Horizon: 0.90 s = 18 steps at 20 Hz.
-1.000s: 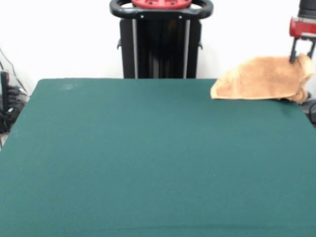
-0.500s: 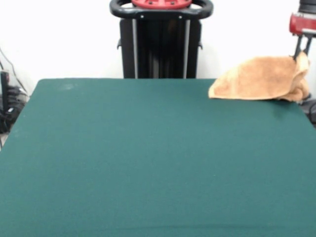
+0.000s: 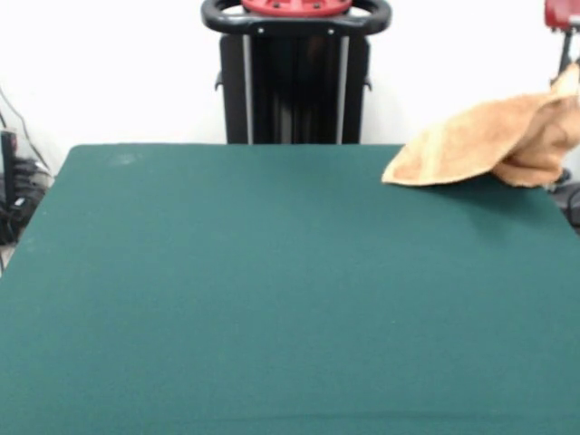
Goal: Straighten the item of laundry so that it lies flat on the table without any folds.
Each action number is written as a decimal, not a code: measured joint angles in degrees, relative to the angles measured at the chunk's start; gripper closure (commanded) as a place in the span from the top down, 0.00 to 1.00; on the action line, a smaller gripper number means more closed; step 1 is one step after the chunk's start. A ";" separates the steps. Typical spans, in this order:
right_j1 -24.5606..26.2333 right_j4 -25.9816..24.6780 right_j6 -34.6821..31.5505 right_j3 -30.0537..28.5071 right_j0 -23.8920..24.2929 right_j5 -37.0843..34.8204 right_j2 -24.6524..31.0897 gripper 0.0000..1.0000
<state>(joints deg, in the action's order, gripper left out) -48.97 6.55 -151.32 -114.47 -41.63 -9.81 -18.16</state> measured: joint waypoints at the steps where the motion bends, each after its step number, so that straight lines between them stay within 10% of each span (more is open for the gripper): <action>1: -1.73 -0.02 0.00 -0.22 0.89 -1.14 -0.08 0.00; 18: -23.63 -0.61 0.00 0.27 6.50 -29.05 -1.18 0.00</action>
<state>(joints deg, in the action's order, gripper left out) -72.60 5.94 -151.32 -114.20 -35.13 -38.86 -19.34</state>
